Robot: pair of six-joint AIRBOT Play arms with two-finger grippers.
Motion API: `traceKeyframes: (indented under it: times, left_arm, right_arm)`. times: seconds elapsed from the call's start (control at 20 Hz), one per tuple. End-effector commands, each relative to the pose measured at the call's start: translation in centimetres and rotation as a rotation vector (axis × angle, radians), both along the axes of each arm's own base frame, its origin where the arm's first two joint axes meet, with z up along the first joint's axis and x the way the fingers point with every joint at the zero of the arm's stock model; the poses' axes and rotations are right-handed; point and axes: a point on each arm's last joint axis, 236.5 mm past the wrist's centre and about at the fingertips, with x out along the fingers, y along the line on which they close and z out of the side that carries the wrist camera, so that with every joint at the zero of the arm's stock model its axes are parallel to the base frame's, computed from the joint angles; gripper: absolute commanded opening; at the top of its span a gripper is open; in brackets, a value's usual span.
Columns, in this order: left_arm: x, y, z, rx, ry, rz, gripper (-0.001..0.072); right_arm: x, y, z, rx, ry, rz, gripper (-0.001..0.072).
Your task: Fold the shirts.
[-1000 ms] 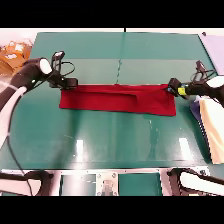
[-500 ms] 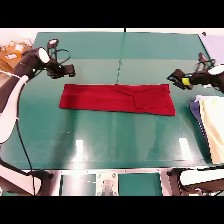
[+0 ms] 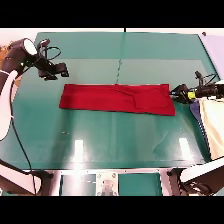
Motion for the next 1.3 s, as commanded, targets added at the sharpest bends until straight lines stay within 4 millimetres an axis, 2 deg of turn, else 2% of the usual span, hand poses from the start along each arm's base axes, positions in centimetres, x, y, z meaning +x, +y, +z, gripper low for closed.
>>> traceKeyframes:
  times: [0.0,0.2,0.3,0.35,0.4,0.45,0.5,0.55,0.6,0.65,0.7,0.8,0.9,1.0,1.1,1.2,1.25]
  left_arm:
    - [-0.7,-0.9,0.1,-0.045,0.032,-0.008,0.0705]
    - [-1.0,-1.0,0.1,-0.050,0.045,-0.011,0.0705]
    - [-1.0,-1.7,0.3,-0.081,0.044,-0.012,0.0704]
    - [-1.0,-2.3,0.5,-0.108,0.044,-0.015,0.0704]
    - [-1.0,-2.9,0.7,-0.130,0.043,-0.019,0.0703]
    - [-1.1,-3.5,0.8,-0.137,0.041,-0.026,0.0672]
    - [-1.0,-4.1,0.8,-0.134,0.032,-0.048,0.0430]
    - [-0.9,-4.8,0.9,-0.122,0.005,-0.095,0.0231]
    - [-0.7,-5.6,1.1,-0.116,-0.019,-0.126,0.0054]
    - [-0.4,-6.6,1.3,-0.117,-0.040,-0.138,0.0021]
    - [0.0,-7.8,1.6,-0.122,-0.066,-0.151,0.0021]
    - [0.4,-11.4,1.9,-0.156,-0.120,-0.183,0.0020]
    - [-0.2,-17.0,0.8,-0.221,-0.128,-0.241,0.0020]
    - [-1.8,-23.5,-2.1,-0.287,-0.101,-0.313,0.0020]
    - [-3.7,-30.3,-5.7,-0.354,-0.090,-0.366,0.0020]
    - [-5.1,-35.1,-8.4,-0.411,-0.081,-0.363,0.0020]
    - [-6.1,-36.9,-9.3,-0.434,-0.062,-0.368,0.0020]
  right_arm:
    - [0.4,2.4,-0.2,0.185,-0.040,0.053,0.0659]
    - [1.3,2.2,-0.3,0.176,-0.053,0.069,0.0659]
    - [1.3,2.5,-1.2,0.117,-0.034,0.112,0.0657]
    - [1.1,2.6,-1.9,0.067,-0.013,0.140,0.0606]
    - [0.8,2.8,-2.6,0.015,0.006,0.177,0.0482]
    - [0.7,3.1,-2.9,-0.018,0.012,0.211,0.0409]
    - [0.8,3.7,-2.9,-0.032,0.011,0.234,0.0305]
    - [1.1,4.2,-2.6,-0.037,0.001,0.248,0.0159]
    - [1.6,4.4,-2.2,-0.044,-0.013,0.257,0.0043]
    - [2.0,4.6,-1.7,-0.048,-0.026,0.267,0.0021]
    - [2.4,4.8,-0.8,-0.048,-0.032,0.275,0.0020]
    - [3.0,5.2,1.6,-0.049,-0.050,0.290,0.0020]
    - [3.4,5.7,5.2,-0.067,-0.091,0.303,0.0019]
    - [3.1,6.9,9.6,-0.080,-0.130,0.325,0.0020]
    - [1.8,8.6,14.0,-0.085,-0.149,0.367,0.0020]
    - [0.6,10.7,17.9,-0.098,-0.172,0.399,0.0020]
    - [0.2,11.7,19.8,-0.110,-0.198,0.418,0.0020]
